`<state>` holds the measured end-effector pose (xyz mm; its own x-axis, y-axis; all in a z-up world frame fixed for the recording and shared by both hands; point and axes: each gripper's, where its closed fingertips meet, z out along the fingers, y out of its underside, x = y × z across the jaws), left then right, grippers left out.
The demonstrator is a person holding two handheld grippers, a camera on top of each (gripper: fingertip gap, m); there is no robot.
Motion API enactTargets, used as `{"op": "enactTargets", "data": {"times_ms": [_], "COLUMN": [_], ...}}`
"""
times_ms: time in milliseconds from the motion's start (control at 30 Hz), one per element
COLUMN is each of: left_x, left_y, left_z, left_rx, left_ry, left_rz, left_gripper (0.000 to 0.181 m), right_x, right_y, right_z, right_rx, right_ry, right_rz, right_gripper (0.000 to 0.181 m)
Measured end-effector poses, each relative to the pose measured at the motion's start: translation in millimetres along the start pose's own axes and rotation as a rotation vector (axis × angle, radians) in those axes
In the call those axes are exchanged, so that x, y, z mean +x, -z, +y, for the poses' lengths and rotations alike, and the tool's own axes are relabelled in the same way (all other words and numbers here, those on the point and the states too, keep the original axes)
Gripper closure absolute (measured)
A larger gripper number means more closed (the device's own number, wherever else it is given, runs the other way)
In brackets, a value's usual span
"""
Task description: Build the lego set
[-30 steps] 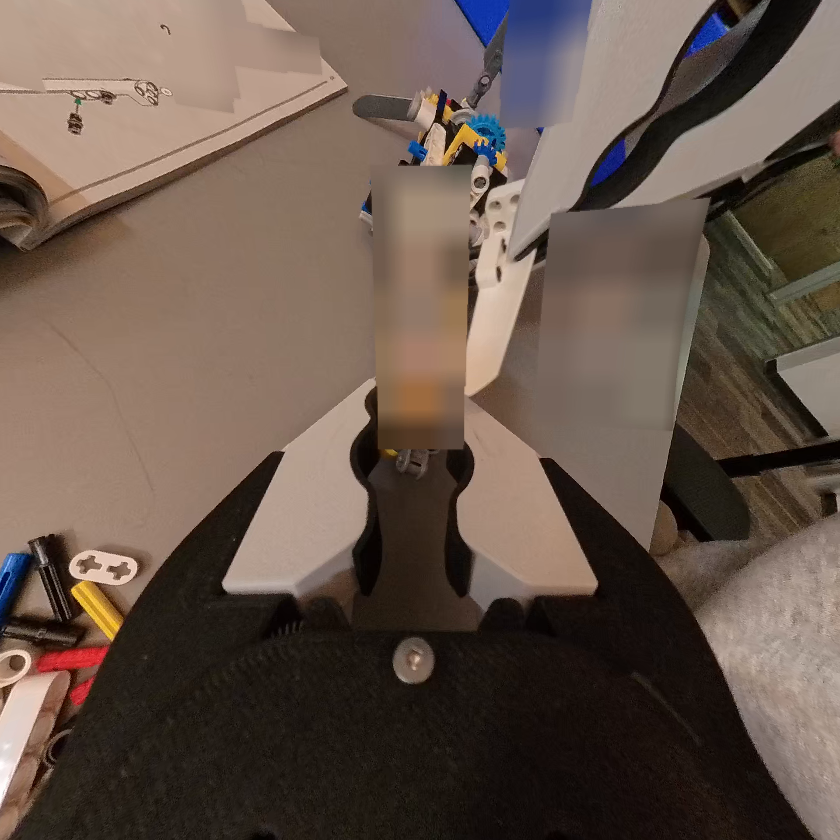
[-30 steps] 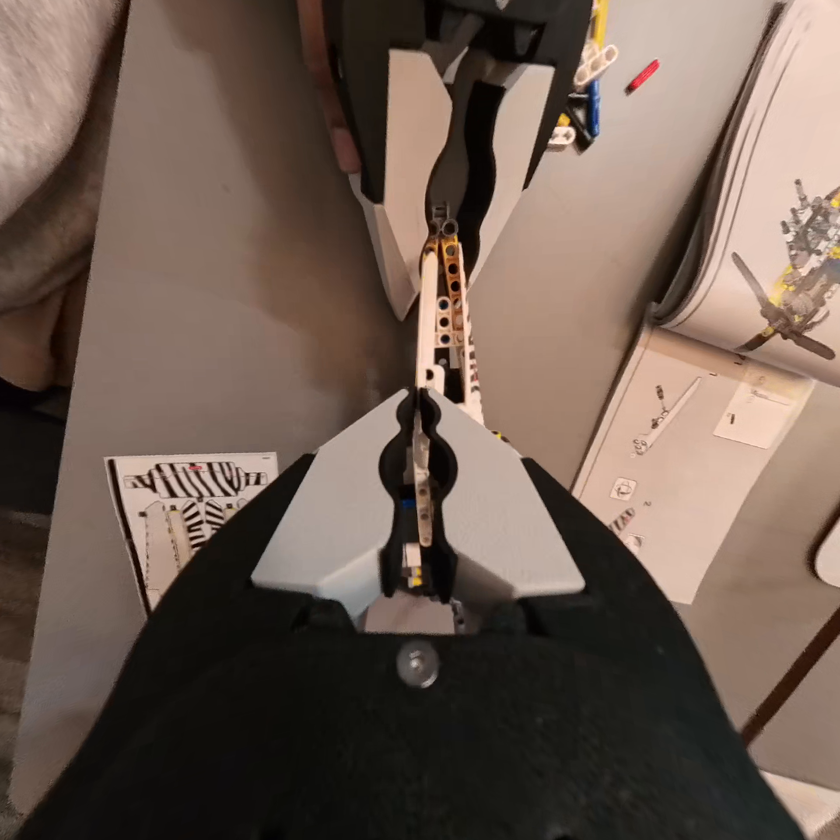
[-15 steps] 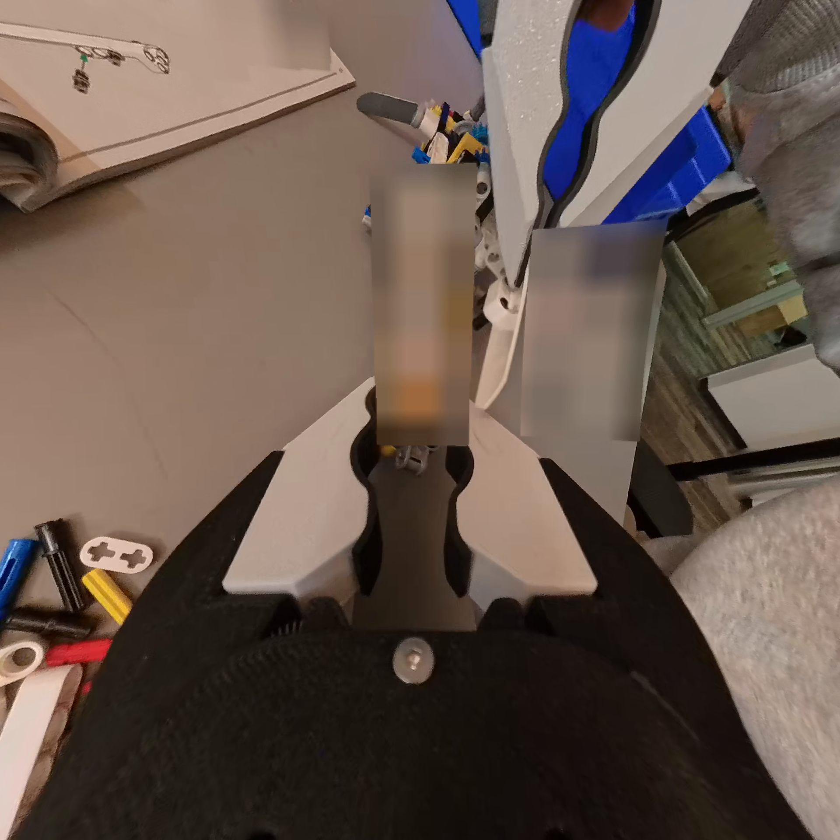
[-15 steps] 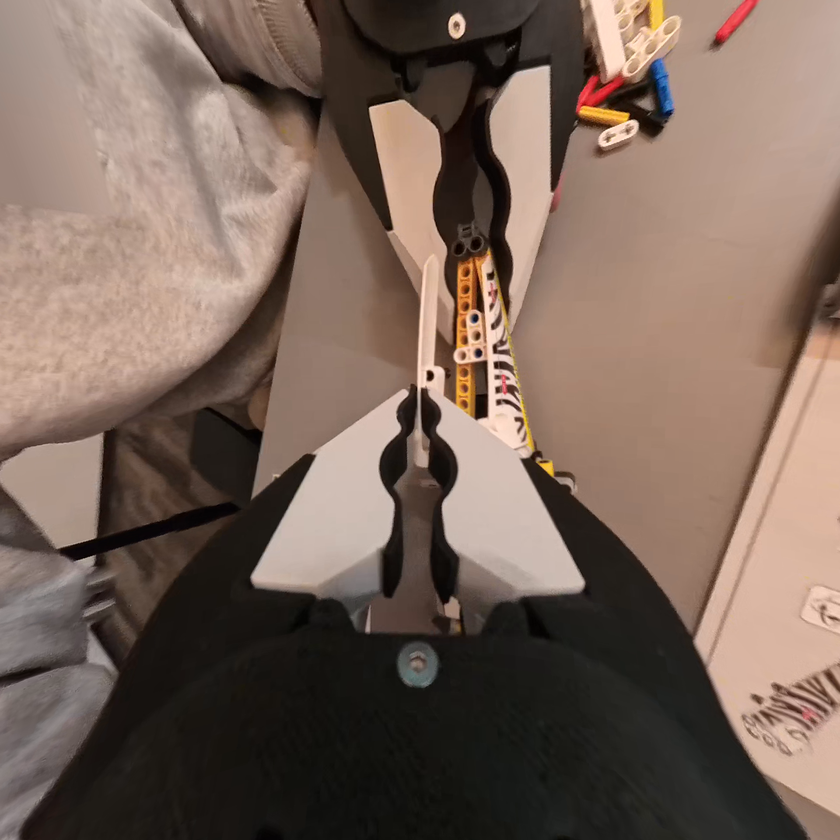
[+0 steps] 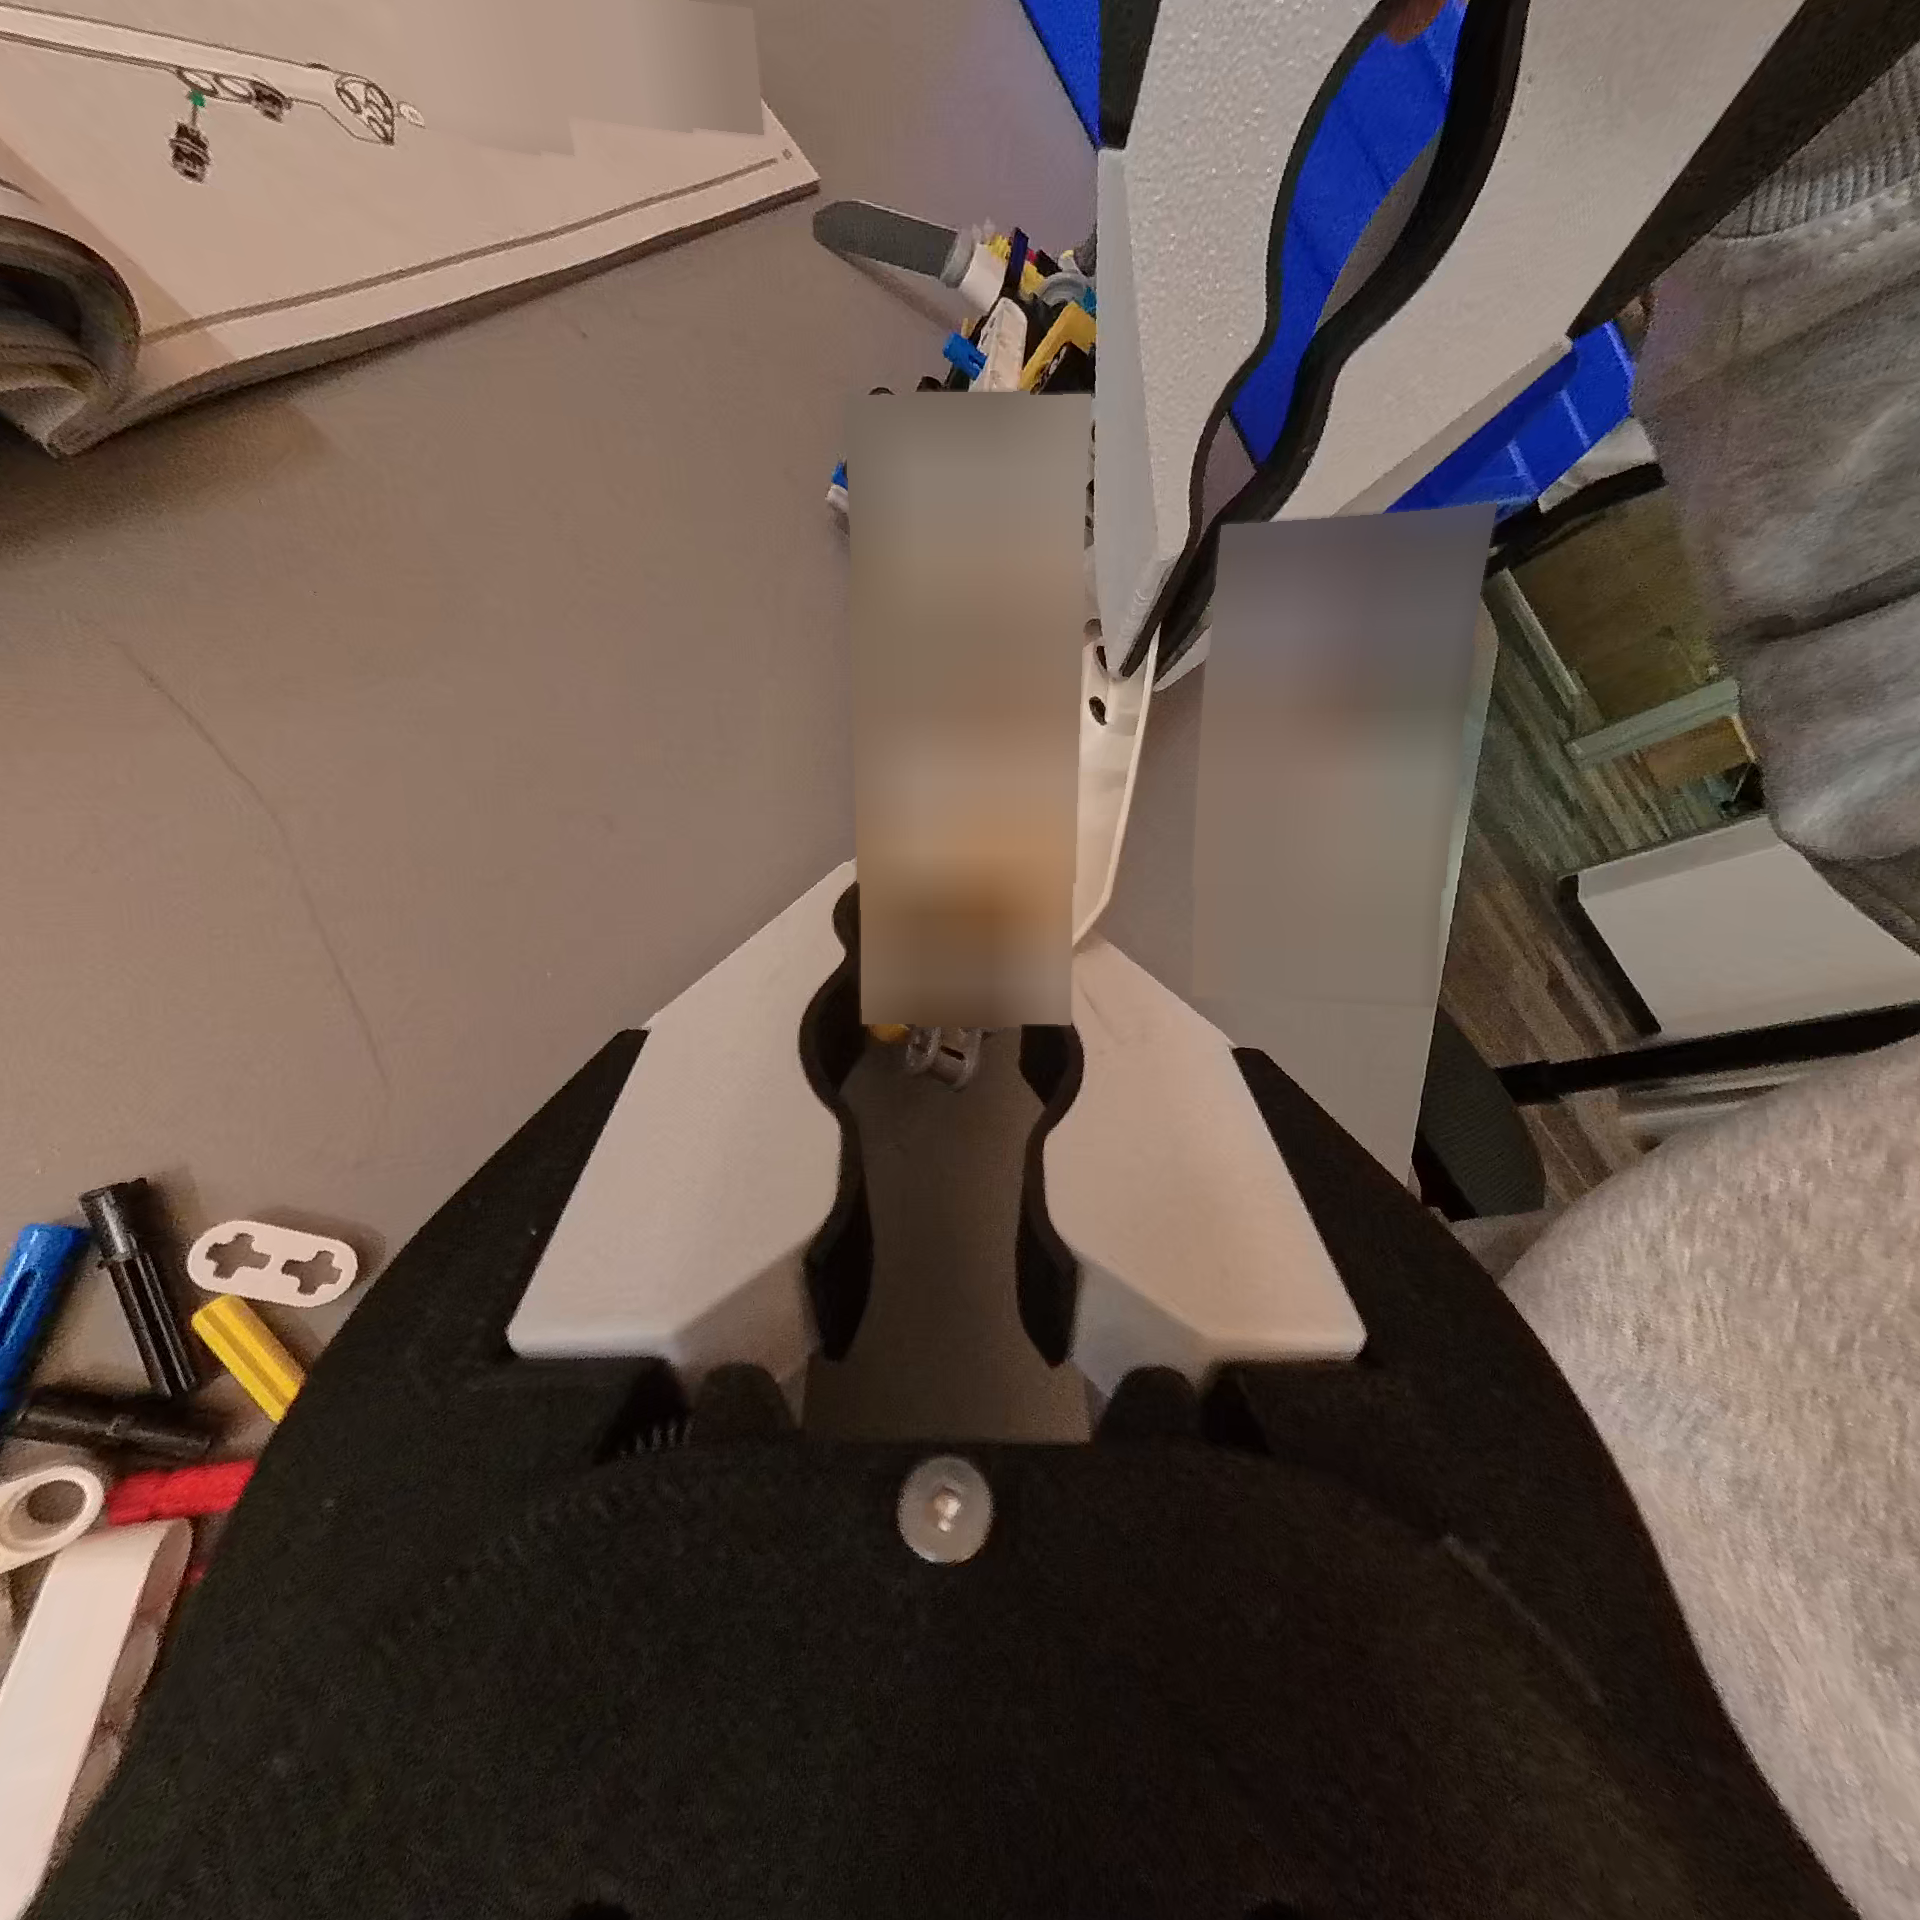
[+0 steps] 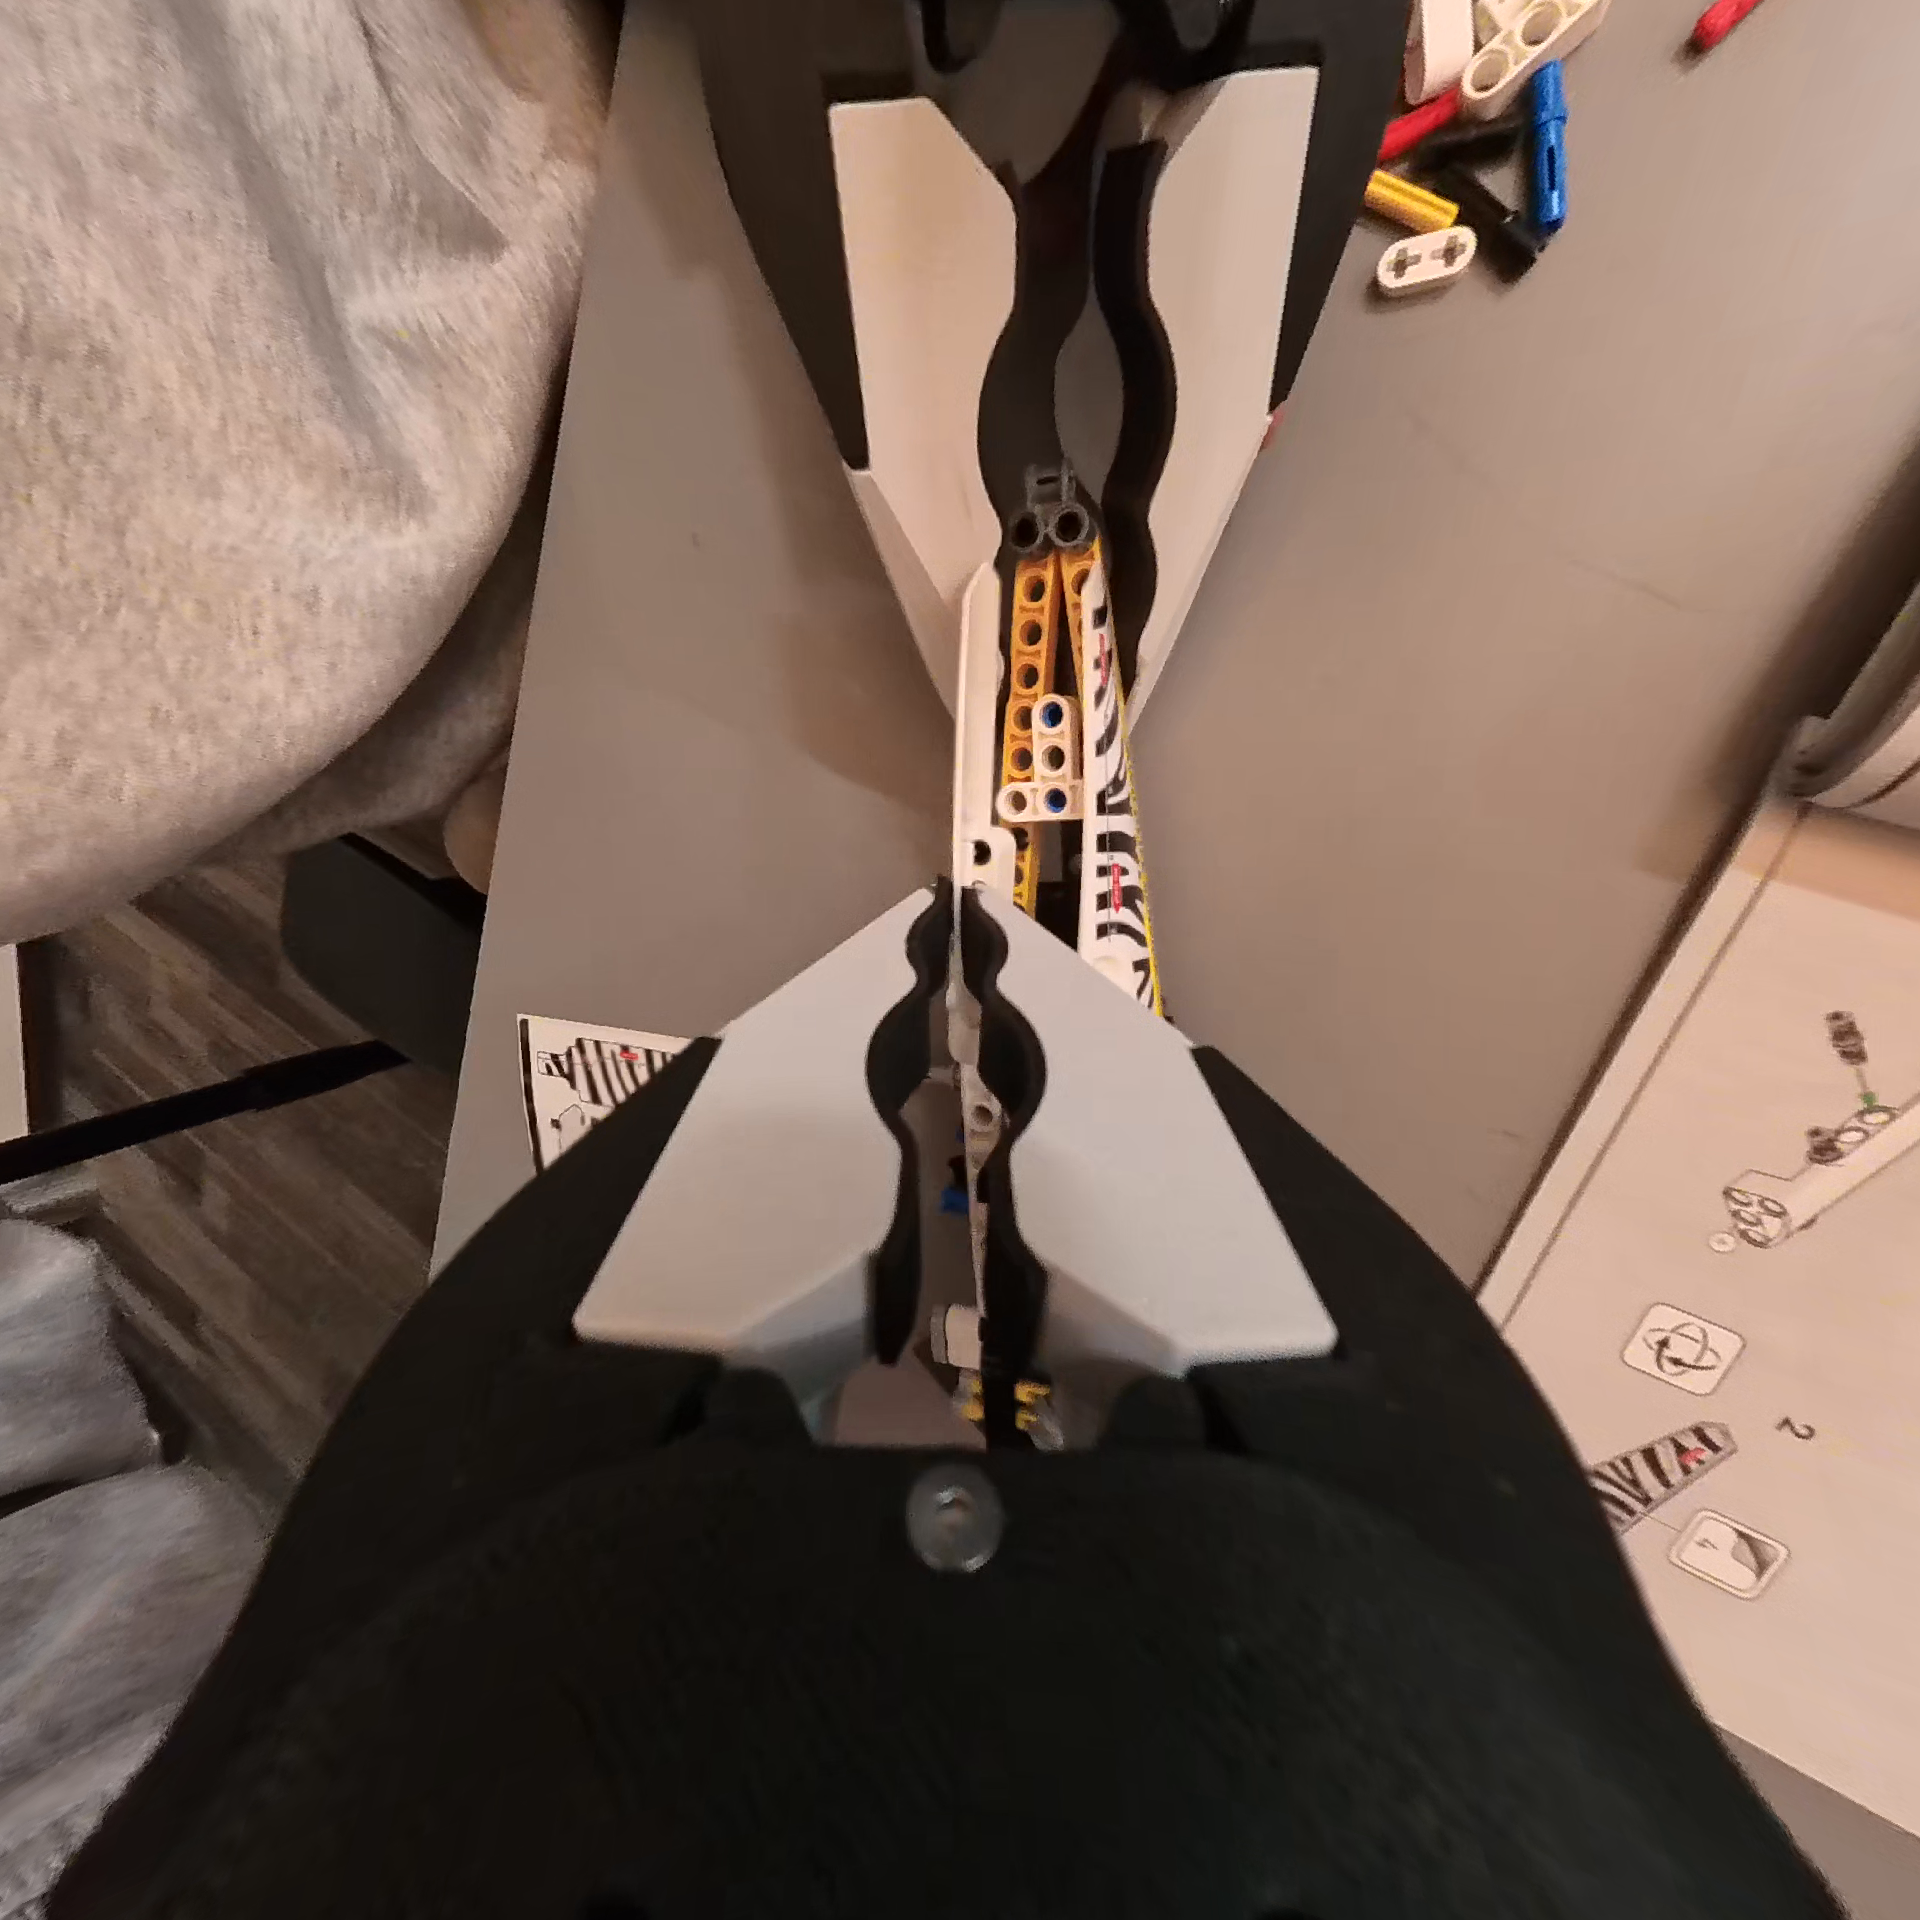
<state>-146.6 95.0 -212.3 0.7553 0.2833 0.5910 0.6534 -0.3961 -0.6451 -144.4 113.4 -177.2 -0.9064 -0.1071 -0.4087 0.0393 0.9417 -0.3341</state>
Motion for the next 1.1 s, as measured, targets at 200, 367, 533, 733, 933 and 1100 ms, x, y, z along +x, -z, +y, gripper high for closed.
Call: {"op": "enactTargets", "data": {"times_ms": [200,367,533,733,933,1100], "left_x": [0,-1,-1,-1,-2,0], "left_y": [-1,0,-1,-1,5,9], "left_z": [1,1,1,1,-3,0], "left_rx": [-0.006,-0.004,-0.004,-0.003,0.037,0.042], "left_ry": [0.005,0.013,0.015,0.015,0.014,-0.085], "left_rz": [0.001,0.002,0.003,0.005,-0.010,-0.081], "left_gripper": [0.158,0.158,0.158,0.157,0.149,0.147], "right_x": [-1,1,0,-1,0,-2], "right_y": [-3,-3,-3,-4,-3,-4], "right_z": [1,2,3,4,4,5], "right_rx": [-0.045,-0.102,-0.199,-0.269,-0.320,-0.336], "right_ry": [0.003,-0.007,0.013,0.026,-0.004,-0.017], "right_rz": [-0.031,-0.056,-0.030,-0.018,-0.079,-0.119], "right_gripper": [0.181,0.181,0.181,0.181,0.181,0.181]}}
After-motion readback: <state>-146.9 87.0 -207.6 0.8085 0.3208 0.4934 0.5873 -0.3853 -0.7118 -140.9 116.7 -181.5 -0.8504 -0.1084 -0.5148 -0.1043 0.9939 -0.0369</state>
